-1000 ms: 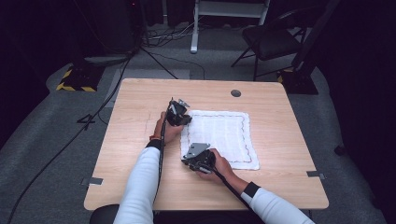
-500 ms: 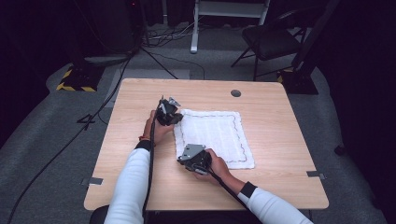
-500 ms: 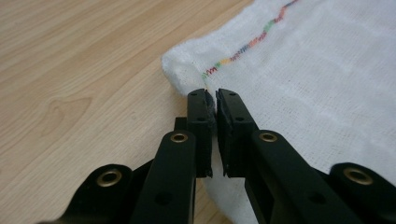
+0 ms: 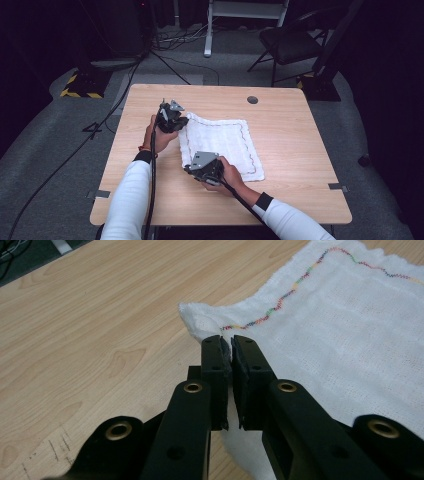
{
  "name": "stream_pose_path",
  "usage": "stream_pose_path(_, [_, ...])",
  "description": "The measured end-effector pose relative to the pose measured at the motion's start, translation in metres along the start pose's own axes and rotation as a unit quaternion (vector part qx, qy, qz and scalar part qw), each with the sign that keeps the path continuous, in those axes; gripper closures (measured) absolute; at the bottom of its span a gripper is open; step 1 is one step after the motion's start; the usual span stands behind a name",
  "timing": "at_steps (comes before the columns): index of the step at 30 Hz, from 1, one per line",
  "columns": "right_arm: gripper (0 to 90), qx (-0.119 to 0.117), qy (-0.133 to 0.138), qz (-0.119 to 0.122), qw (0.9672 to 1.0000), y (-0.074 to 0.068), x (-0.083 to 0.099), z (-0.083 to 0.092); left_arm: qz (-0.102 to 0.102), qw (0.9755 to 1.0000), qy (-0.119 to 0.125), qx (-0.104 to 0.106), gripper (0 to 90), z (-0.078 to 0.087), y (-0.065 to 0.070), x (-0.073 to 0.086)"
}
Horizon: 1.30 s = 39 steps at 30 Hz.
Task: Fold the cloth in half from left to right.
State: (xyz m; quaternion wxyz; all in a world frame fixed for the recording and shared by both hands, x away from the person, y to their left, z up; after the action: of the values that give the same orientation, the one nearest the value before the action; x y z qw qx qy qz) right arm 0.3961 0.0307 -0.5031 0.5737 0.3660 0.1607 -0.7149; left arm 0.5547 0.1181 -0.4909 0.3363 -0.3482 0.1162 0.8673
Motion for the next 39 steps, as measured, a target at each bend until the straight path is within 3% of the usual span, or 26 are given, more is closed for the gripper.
stream_pose_path(8, [86.6,0.011,0.015,-0.014,0.9997,0.014,0.003,0.028,0.003,0.9999,0.012,0.004,84.4,-0.003,0.010,-0.019])
stream_pose_path(14, [86.6,0.023,0.023,-0.030,0.9990,0.024,0.013,0.048,-0.006,0.9999,0.010,0.007,84.4,-0.011,0.020,-0.031])
stream_pose_path(22, [86.7,0.040,0.026,-0.063,0.9969,0.044,0.044,0.075,-0.004,0.9990,0.033,0.028,84.5,-0.028,0.043,-0.057])
stream_pose_path(39, [86.6,0.075,0.019,-0.097,0.9923,0.063,0.088,0.114,-0.013,0.9982,0.032,0.050,84.6,-0.059,0.077,-0.079])
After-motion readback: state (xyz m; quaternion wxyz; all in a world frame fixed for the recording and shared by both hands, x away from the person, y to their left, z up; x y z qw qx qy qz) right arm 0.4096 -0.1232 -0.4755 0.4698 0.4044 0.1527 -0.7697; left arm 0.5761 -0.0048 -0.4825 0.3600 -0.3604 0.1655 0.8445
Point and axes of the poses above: each handheld gripper's, and its own axes: z roughly backward along the jaws, x roughly out of its underside, y roughly to its right, the point moved 8 cm from there along -z, roughly forward along the jaws, and after that the axes turned 4 degrees about -y, right-handed, at the moved point
